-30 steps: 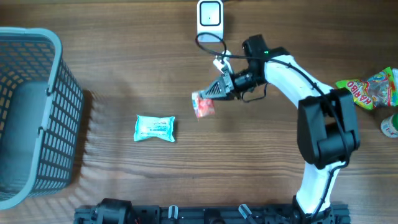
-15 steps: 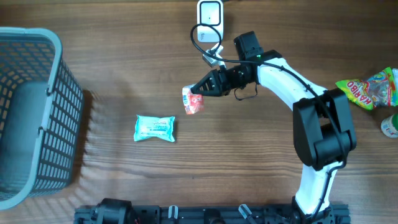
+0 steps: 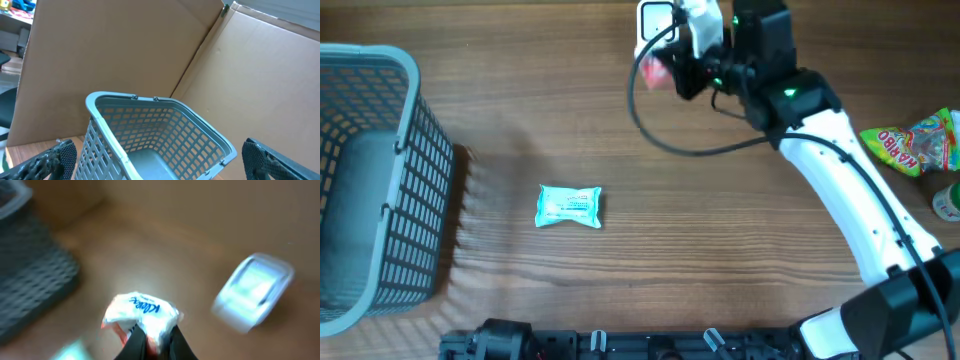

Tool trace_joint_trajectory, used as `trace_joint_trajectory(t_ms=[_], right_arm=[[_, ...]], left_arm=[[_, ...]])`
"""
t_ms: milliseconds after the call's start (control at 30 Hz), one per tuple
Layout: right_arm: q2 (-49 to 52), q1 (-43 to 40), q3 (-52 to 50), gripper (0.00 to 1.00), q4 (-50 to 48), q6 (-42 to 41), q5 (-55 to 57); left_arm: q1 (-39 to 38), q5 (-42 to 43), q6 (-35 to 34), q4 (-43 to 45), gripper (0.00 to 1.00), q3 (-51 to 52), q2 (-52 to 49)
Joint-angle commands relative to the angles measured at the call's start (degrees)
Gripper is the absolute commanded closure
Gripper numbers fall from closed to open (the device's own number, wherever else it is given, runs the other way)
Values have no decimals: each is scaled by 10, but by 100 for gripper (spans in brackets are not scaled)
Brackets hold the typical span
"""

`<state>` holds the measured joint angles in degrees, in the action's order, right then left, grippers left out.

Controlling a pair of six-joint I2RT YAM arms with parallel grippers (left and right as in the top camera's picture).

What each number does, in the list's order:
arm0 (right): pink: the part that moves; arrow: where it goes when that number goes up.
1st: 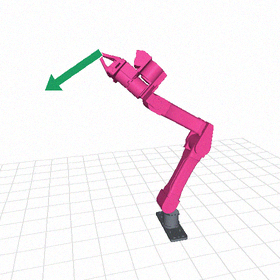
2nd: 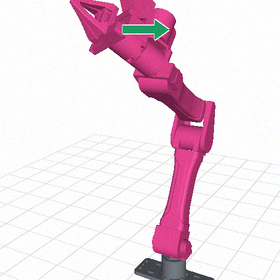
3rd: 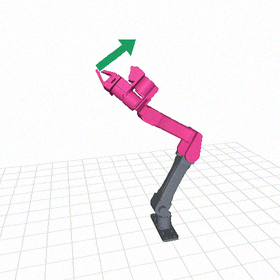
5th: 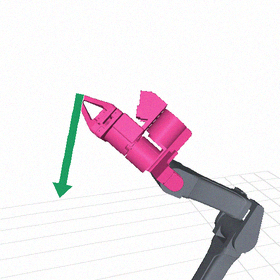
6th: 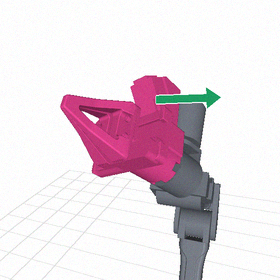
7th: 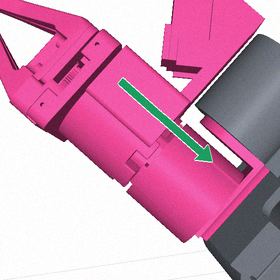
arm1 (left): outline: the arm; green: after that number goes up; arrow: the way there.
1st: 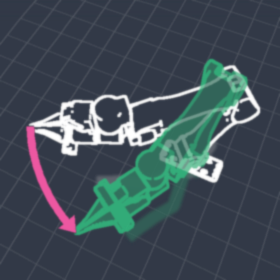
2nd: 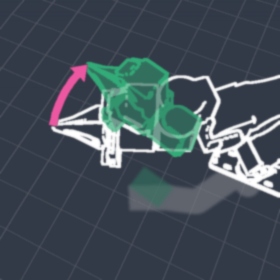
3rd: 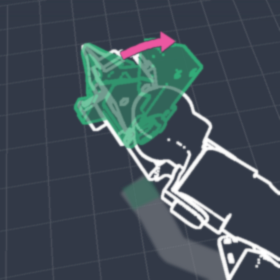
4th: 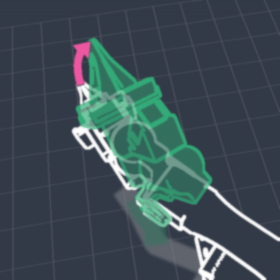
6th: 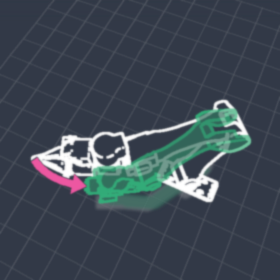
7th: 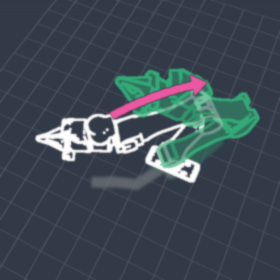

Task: Scan the item barcode
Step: 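Lift the Kleenex pack up to the white scanner, then carry the Kleenex pack right and release it at the table edge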

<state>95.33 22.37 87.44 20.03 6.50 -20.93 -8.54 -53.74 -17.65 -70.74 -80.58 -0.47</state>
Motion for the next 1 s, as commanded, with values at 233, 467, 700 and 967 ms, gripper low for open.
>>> trace_joint_trajectory(t_ms=[233,467,700,967], right_arm=[[216,11,-15,95,-393,220,229],[365,13,16,96,-539,305,277],[366,16,77,96,-515,311,402],[228,-16,84,96,-334,473,687]], left_arm=[[-3,1,5,1,0,1,1],[-3,1,5,1,0,1,1],[-3,1,5,1,0,1,1],[-3,1,5,1,0,1,1]])
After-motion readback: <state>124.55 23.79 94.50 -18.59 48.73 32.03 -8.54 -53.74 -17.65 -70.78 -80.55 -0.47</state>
